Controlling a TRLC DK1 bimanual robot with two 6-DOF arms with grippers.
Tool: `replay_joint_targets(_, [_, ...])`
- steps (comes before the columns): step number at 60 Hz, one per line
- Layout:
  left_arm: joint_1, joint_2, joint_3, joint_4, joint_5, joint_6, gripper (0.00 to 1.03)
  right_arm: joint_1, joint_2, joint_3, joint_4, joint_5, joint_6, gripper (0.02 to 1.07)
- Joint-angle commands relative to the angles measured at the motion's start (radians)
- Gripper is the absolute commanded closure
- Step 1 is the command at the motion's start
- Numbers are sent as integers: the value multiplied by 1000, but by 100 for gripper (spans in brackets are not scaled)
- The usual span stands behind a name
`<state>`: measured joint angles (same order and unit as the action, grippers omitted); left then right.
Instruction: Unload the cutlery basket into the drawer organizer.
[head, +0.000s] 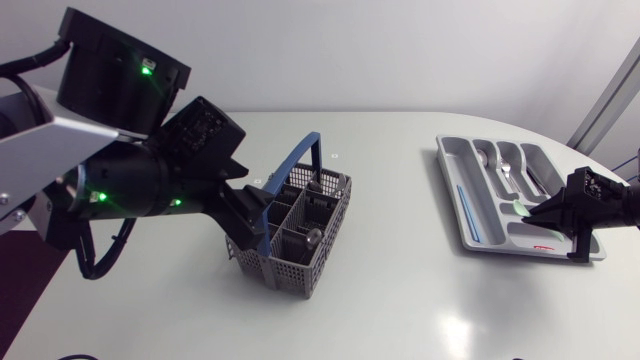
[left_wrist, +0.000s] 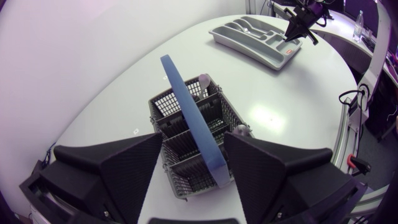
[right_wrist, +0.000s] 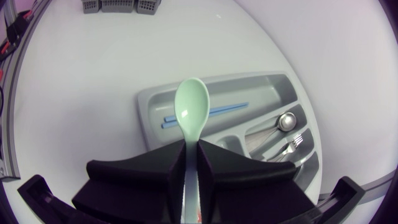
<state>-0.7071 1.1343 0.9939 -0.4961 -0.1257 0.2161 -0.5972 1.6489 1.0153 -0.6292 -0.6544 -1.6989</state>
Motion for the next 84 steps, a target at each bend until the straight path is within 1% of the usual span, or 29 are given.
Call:
replay_joint_targets(1, [9,-27,-41,2,-6,25,33,-29,61,32,-24,29,-136,101])
replay_joint_targets(7, [9,-44,-60,4,-6,26,33,-46,101,51,-21,72,-183,100])
replay_joint_targets(9, [11,-50,-66,4,-6,28,33,-52,115,60,-21,85,-192,97])
replay_joint_targets(11, [9,-53,-72,4,-6,28,33,-56,130,68,-20,101,-214,96])
replay_joint_targets(18, [9,-70,-89,4,-6,32,33,-58,173,86,-6,148,-262,95])
replay_joint_targets(23, [8,-84,-103,2,-8,32,33,-58,200,81,45,196,-274,95])
replay_joint_targets(29, [8,-102,-123,2,-8,34,33,-56,219,75,89,228,-278,95])
replay_joint_targets(32, [8,-113,-129,1,-8,34,33,-53,223,63,120,245,-278,91])
replay_joint_targets(34, [9,-120,-138,1,-8,34,33,-53,221,51,148,256,-277,85])
replay_joint_targets(35, [9,-120,-138,1,-8,34,33,-53,221,51,149,257,-277,84])
replay_joint_targets(38, [9,-128,-152,-1,-8,34,33,-49,215,45,171,265,-262,74])
replay_joint_targets(40, [9,-133,-161,-1,-8,34,33,-46,209,48,174,274,-242,64])
replay_joint_targets(42, [9,-137,-167,-1,-8,34,33,-46,203,51,174,274,-234,57])
replay_joint_targets(43, [11,-142,-172,-1,-8,34,33,-46,196,52,172,276,-228,49])
replay_joint_targets(44, [11,-145,-176,-1,-8,35,33,-44,192,52,171,276,-225,43])
replay_joint_targets(45, [12,-151,-179,-1,-8,37,33,-44,187,54,169,279,-222,33])
replay_joint_targets(47, [15,-160,-187,-1,-8,40,33,-44,183,52,168,289,-220,17])
replay_joint_targets(48, [17,-162,-189,-1,-9,40,33,-42,178,51,166,294,-216,13])
replay_joint_targets(54, [35,-192,-210,-2,-8,46,33,-33,132,48,137,291,-192,13])
replay_joint_targets(60, [64,-222,-228,-7,-8,52,33,-3,46,35,82,246,-123,13])
replay_joint_targets(63, [70,-234,-242,-7,-8,52,33,20,9,20,75,225,-85,13])
replay_joint_targets(69, [92,-248,-285,-4,-8,57,33,114,-83,-46,77,193,18,13])
replay_joint_targets(77, [118,-263,-342,13,1,58,33,297,-143,-101,103,193,248,13])
replay_joint_targets(84, [132,-266,-391,30,9,60,34,470,-161,-121,210,213,496,13])
